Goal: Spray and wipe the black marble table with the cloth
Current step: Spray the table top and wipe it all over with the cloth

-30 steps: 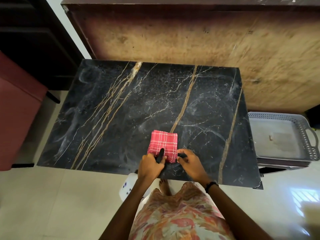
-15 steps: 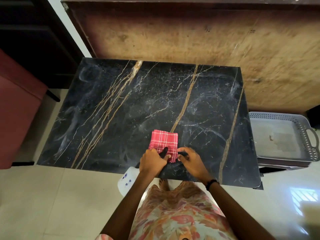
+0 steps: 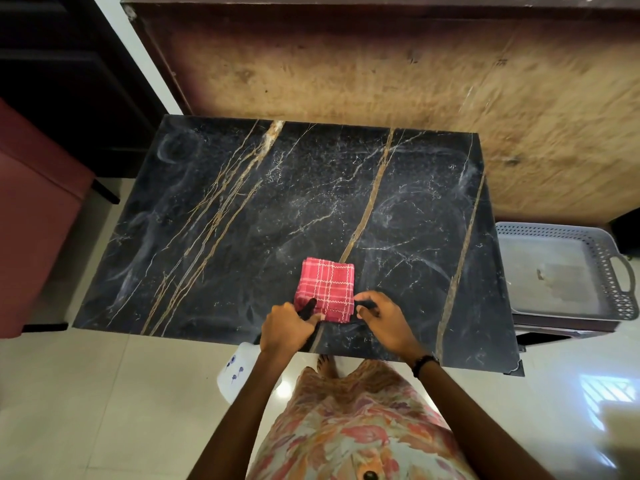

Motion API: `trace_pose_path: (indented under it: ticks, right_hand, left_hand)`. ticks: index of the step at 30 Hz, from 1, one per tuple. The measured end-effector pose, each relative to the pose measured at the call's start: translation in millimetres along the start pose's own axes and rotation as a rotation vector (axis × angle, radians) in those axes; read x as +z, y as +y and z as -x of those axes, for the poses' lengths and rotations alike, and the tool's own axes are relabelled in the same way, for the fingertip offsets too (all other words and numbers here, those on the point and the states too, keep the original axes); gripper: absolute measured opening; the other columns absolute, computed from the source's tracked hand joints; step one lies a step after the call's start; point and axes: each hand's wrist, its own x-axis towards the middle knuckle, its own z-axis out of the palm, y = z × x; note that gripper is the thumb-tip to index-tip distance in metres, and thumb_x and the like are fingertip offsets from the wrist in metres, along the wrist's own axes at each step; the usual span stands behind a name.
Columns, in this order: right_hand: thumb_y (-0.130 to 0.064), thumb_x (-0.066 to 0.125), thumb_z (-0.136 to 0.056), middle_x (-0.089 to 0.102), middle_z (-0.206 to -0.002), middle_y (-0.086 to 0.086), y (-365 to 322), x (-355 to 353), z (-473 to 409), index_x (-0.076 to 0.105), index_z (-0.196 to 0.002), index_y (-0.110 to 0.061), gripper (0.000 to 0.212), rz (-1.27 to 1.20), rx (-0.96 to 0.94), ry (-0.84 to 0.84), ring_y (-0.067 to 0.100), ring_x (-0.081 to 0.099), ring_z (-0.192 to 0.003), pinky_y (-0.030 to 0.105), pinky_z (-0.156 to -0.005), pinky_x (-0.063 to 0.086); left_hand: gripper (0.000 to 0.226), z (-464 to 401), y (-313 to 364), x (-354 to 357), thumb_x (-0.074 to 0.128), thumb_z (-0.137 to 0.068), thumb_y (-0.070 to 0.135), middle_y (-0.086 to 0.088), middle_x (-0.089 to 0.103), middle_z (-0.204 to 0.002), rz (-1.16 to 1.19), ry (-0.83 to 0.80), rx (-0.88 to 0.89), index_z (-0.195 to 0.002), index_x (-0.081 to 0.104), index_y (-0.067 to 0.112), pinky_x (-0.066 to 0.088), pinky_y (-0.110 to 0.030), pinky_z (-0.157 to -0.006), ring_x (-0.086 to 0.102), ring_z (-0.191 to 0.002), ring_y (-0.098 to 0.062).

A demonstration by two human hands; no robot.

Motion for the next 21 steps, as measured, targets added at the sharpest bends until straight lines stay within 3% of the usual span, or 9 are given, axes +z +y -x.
trace_pose_path:
  ticks: [4,9,18,21]
  right_hand:
    - [-0.009,0.055,-0.095,0.059,-0.116,0.004,1,-1,0,0.061,-0.109,-0.016,0.017,0.01,0.004,-0.001,0.02,0.061,-0.104,0.035,-0.093,0.052]
    - [-0.007,0.056,-0.093,0.059,-0.111,0.0,2,-2,1,0.062,-0.11,-0.015,0.019,0.031,-0.007,0.007,0.019,0.061,-0.101,0.035,-0.092,0.053]
    - [-0.007,0.057,-0.093,0.059,-0.109,-0.001,4,-5,7,0.063,-0.108,-0.015,0.018,0.014,-0.004,0.029,0.016,0.062,-0.096,0.032,-0.091,0.052]
    - [-0.008,0.057,-0.093,0.059,-0.11,0.001,6,-5,9,0.063,-0.108,-0.016,0.018,0.015,-0.011,0.021,0.018,0.063,-0.095,0.035,-0.09,0.052]
  left_hand:
    - [0.06,9,4,11,0.068,-0.073,0.057,-0.009,0.069,-0.108,-0.001,-0.068,0.098,-0.111,0.061,0.012,0.053,-0.041,-0.087,0.065,-0.098,-0.03]
    - [0.052,8,21,15,0.066,-0.079,0.05,-0.01,0.065,-0.111,-0.008,-0.026,0.083,-0.11,0.058,0.009,0.049,-0.039,-0.088,0.062,-0.102,-0.03]
    - [0.049,-10,31,-3,0.07,-0.071,0.057,-0.008,0.071,-0.09,0.059,0.026,0.115,-0.09,0.065,0.011,0.056,-0.042,-0.082,0.067,-0.083,-0.025]
    - [0.051,-12,31,-6,0.069,-0.074,0.055,-0.01,0.071,-0.092,0.068,0.042,0.076,-0.092,0.065,0.008,0.057,-0.039,-0.079,0.068,-0.081,-0.025]
